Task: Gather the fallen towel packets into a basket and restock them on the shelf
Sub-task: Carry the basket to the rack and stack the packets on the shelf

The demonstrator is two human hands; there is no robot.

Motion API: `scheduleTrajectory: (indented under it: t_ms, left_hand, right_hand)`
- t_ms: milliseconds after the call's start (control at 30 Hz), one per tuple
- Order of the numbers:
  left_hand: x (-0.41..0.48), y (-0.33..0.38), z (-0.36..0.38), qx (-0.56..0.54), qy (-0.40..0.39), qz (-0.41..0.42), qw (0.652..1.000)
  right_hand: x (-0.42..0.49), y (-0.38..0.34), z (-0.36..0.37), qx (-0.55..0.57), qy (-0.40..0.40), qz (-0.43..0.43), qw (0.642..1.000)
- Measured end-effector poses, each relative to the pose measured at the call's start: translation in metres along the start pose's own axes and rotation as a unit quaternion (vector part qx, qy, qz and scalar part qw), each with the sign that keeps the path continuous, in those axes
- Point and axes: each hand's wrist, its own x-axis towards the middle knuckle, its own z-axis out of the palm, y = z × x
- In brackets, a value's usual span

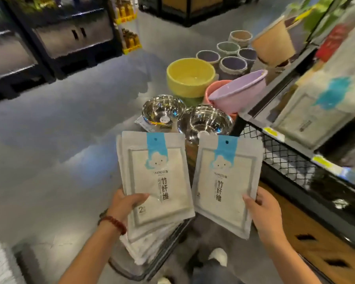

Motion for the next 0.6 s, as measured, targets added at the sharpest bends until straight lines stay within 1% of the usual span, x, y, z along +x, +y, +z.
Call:
scheduleTrajectory:
  t_ms: [100,200,333,400,500,600]
  left_hand:
    - [0.008,0.041,0.057,0.014,-0.051,0.047,0.997]
    - [0.02,0.071,0.125,0.018,-0.119,0.073,0.99]
    - [0.036,0.11,0.232,0.013,-0.218,0.114,0.969]
    - [0.043,0.123,0.28,0.015,-0.26,0.116,0.959]
    - [0.055,0.135,0.342,0.036,-0.295,0.114,0.948]
    - [0.074,0.144,0.395,0.071,-0.312,0.136,0.938]
  right_hand:
    - [0.008,-0.013,-0.055,0.035,0.081,-0.021,0.996]
    - [0.024,-0.019,-0.11,0.06,0.152,-0.039,0.986]
    - [0.057,-0.028,-0.186,0.092,0.234,-0.056,0.966]
    - [0.073,-0.027,-0.22,0.106,0.273,-0.058,0.954]
    - [0.097,-0.026,-0.259,0.103,0.325,-0.065,0.938]
    - [0.12,-0.03,-0.285,0.089,0.368,-0.06,0.923]
